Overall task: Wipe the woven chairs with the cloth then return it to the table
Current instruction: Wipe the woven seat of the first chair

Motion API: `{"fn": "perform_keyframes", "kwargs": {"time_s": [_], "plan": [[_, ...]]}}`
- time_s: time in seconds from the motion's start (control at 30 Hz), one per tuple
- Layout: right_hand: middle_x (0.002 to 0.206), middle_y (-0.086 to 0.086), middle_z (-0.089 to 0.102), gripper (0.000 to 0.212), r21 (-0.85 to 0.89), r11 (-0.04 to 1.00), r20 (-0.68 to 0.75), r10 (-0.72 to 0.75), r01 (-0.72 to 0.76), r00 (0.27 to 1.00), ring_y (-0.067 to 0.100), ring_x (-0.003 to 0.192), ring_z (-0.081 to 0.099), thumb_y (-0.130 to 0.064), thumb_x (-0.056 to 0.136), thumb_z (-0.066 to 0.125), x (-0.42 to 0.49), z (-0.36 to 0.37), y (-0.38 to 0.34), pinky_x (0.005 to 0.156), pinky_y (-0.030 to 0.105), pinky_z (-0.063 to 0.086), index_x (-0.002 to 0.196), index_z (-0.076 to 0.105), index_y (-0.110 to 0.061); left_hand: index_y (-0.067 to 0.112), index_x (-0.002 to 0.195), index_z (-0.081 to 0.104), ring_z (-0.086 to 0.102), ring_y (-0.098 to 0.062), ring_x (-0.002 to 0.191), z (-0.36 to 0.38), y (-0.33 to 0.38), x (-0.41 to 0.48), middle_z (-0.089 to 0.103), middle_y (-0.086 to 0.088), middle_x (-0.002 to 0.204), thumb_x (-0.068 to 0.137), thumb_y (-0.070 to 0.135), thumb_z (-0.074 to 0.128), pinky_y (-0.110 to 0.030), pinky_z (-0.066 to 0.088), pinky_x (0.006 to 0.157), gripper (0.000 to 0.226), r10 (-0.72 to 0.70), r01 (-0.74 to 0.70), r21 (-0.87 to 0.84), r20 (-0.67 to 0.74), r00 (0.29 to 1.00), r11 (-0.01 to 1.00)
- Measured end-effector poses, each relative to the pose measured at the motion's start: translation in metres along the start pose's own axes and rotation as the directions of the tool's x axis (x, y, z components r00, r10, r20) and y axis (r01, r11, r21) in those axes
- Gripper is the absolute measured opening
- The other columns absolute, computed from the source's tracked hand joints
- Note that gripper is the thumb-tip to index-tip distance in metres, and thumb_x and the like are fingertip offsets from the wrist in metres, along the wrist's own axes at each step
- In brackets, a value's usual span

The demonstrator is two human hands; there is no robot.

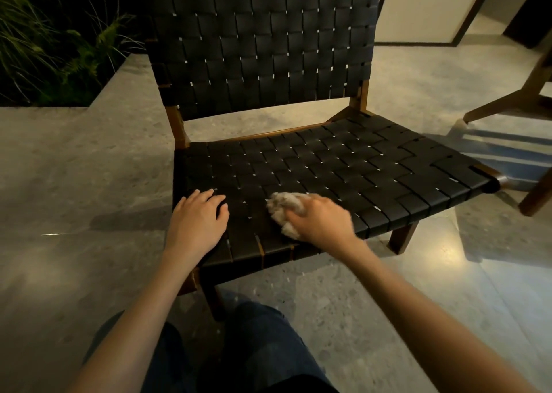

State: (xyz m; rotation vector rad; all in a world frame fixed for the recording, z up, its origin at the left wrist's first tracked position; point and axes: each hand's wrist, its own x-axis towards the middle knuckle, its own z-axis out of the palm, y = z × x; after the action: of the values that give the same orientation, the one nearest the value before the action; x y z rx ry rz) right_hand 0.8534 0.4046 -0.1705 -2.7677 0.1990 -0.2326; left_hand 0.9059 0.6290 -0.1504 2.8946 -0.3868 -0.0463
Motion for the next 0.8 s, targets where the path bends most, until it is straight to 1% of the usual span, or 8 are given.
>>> {"fn": "perform_keyframes", "kwargs": {"time_s": [0.17, 0.23, 0.3, 0.4, 0.47, 0.63, 0.73, 0.8], "plan": [[0.103, 0.003, 0.066, 0.035, -0.162, 0.965, -0.118, 0.187, -0.205, 0.975, 0.020, 0.090, 0.060, -0.047, 0.091, 0.049, 0.013, -0.041, 0.087, 0.068, 0.027, 0.038, 0.111, 0.065, -0.022, 0.024, 0.140, 0.044, 0.025, -0.020, 0.142, -0.001, -0.002, -0.001, 0.036, 0.000, 0.150, 0.101, 0.036, 0.035, -0.039, 0.017, 0.116, 0.042, 0.003, -0.002, -0.032, 0.003, 1.000, 0.999], [0.104, 0.005, 0.066, 0.035, -0.130, 0.961, -0.143, 0.227, -0.246, 0.963, 0.023, 0.093, 0.060, -0.046, 0.090, 0.049, 0.015, -0.044, 0.086, 0.069, 0.029, 0.037, 0.109, 0.066, -0.022, 0.024, 0.140, 0.043, 0.024, -0.020, 0.142, -0.003, -0.004, -0.002, 0.035, 0.000, 0.151, 0.100, 0.035, 0.036, -0.039, 0.015, 0.116, 0.042, 0.010, -0.009, -0.058, 0.015, 1.000, 0.998], [0.099, 0.002, 0.067, 0.034, -0.094, 0.963, -0.126, 0.241, -0.254, 0.962, 0.020, 0.084, 0.059, -0.049, 0.088, 0.047, 0.010, -0.038, 0.065, 0.065, 0.028, 0.036, 0.107, 0.066, -0.028, 0.023, 0.141, 0.043, 0.022, -0.019, 0.143, -0.005, -0.009, -0.007, 0.033, 0.000, 0.152, 0.100, 0.034, 0.037, -0.039, 0.014, 0.116, 0.042, 0.028, -0.026, -0.093, 0.024, 0.999, 0.995], [0.091, -0.004, 0.067, 0.038, -0.027, 0.986, -0.079, 0.163, -0.165, 0.984, 0.013, 0.071, 0.053, -0.057, 0.082, 0.044, -0.005, -0.015, 0.013, 0.055, 0.024, 0.031, 0.104, 0.065, -0.033, 0.021, 0.136, 0.050, 0.027, -0.017, 0.141, -0.008, -0.024, -0.021, 0.039, 0.001, 0.148, 0.100, 0.029, 0.041, -0.036, 0.022, 0.114, 0.038, 0.016, -0.025, -0.228, -0.042, 0.999, 0.973], [0.099, -0.008, 0.065, 0.047, 0.051, 0.997, -0.045, 0.062, -0.060, 0.997, 0.008, 0.075, 0.053, -0.062, 0.080, 0.039, -0.015, 0.004, -0.029, 0.054, 0.020, 0.030, 0.111, 0.061, -0.035, 0.020, 0.130, 0.056, 0.035, -0.015, 0.137, -0.011, -0.037, -0.032, 0.046, 0.001, 0.143, 0.099, 0.024, 0.044, -0.031, 0.029, 0.108, 0.033, -0.017, -0.016, -0.352, -0.090, 0.996, 0.936], [0.125, -0.003, 0.057, 0.054, 0.238, 0.965, 0.036, -0.119, 0.108, 0.992, 0.015, 0.110, 0.054, -0.061, 0.087, 0.037, -0.016, 0.038, -0.116, 0.078, 0.027, 0.037, 0.129, 0.050, -0.030, 0.016, 0.125, 0.061, 0.051, -0.014, 0.121, -0.017, -0.062, -0.059, 0.057, -0.001, 0.131, 0.097, 0.019, 0.049, -0.020, 0.036, 0.094, 0.031, -0.095, -0.001, -0.427, -0.204, 0.974, 0.904], [0.132, 0.004, 0.052, 0.056, 0.300, 0.945, 0.092, -0.164, 0.130, 0.982, 0.023, 0.119, 0.048, -0.059, 0.089, 0.036, -0.011, 0.042, -0.149, 0.093, 0.036, 0.039, 0.132, 0.048, -0.025, 0.010, 0.125, 0.060, 0.057, -0.019, 0.112, -0.016, -0.069, -0.071, 0.061, -0.007, 0.124, 0.095, 0.017, 0.053, -0.027, 0.044, 0.091, 0.032, -0.130, 0.020, -0.475, -0.198, 0.972, 0.880], [0.132, 0.005, 0.052, 0.057, 0.304, 0.936, 0.075, -0.208, 0.177, 0.975, 0.024, 0.121, 0.047, -0.058, 0.089, 0.035, -0.012, 0.043, -0.156, 0.097, 0.037, 0.038, 0.132, 0.048, -0.024, 0.010, 0.125, 0.059, 0.059, -0.020, 0.108, -0.016, -0.069, -0.074, 0.062, -0.007, 0.121, 0.094, 0.017, 0.052, -0.033, 0.048, 0.089, 0.033, -0.155, 0.046, -0.516, -0.171, 0.973, 0.856]]}}
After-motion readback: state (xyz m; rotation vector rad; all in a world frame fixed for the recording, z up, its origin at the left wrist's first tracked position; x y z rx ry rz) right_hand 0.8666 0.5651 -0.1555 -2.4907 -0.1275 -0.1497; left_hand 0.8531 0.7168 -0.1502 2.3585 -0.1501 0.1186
